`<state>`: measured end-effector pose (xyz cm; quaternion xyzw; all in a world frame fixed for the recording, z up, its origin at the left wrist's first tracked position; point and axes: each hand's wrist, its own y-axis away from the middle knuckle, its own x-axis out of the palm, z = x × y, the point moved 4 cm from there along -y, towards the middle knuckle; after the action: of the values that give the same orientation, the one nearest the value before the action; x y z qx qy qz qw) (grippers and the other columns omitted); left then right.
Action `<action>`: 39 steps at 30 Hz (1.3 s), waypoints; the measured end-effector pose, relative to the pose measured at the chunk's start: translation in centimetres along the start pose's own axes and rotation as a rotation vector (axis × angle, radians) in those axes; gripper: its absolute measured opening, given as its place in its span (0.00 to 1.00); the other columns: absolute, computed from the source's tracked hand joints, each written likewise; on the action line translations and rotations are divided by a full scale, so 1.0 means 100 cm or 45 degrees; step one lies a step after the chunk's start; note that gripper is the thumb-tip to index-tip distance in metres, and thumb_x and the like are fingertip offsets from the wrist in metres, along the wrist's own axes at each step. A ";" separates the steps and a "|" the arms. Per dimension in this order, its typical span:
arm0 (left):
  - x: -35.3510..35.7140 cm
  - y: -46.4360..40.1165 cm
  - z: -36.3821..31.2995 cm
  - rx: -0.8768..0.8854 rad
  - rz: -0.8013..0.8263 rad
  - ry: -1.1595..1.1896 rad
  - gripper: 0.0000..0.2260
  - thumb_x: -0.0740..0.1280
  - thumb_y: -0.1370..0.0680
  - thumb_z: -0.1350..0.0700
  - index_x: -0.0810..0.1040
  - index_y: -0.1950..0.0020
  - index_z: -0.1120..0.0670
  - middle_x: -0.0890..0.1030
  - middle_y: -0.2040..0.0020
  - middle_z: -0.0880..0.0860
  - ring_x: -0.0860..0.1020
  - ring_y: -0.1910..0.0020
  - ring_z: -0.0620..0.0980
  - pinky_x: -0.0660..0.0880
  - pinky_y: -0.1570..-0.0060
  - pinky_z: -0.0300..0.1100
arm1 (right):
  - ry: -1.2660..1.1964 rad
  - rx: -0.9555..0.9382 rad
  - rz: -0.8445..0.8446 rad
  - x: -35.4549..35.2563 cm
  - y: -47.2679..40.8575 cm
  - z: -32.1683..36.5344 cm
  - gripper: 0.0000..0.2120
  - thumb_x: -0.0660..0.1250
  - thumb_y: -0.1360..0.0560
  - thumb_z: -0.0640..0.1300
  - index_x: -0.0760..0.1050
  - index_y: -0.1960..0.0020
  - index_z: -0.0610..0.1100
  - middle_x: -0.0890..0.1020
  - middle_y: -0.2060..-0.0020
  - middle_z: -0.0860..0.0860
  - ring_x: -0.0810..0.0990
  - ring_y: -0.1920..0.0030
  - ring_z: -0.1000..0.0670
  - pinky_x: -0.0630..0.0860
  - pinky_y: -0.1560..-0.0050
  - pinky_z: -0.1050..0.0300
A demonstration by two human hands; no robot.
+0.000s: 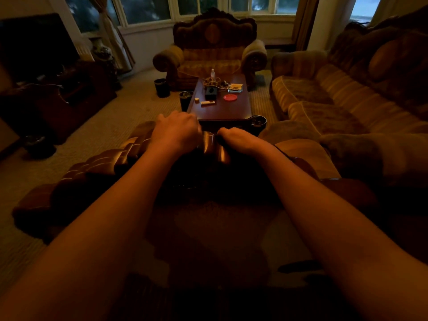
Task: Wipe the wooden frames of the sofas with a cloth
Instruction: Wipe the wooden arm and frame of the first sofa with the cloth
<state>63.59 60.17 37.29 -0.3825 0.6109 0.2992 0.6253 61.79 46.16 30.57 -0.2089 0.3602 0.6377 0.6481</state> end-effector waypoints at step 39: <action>0.004 -0.004 0.001 0.003 -0.075 -0.013 0.12 0.53 0.18 0.52 0.73 0.45 0.56 0.75 0.45 0.57 0.71 0.44 0.56 0.64 0.39 0.54 | 0.201 -0.118 -0.832 0.064 0.089 0.024 0.23 0.47 0.20 0.48 0.67 0.32 0.38 0.70 0.33 0.41 0.66 0.30 0.44 0.62 0.32 0.48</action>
<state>63.95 60.00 36.96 -0.3981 0.5965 0.2818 0.6374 53.08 53.13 29.10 -0.3910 0.2940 0.3939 0.7781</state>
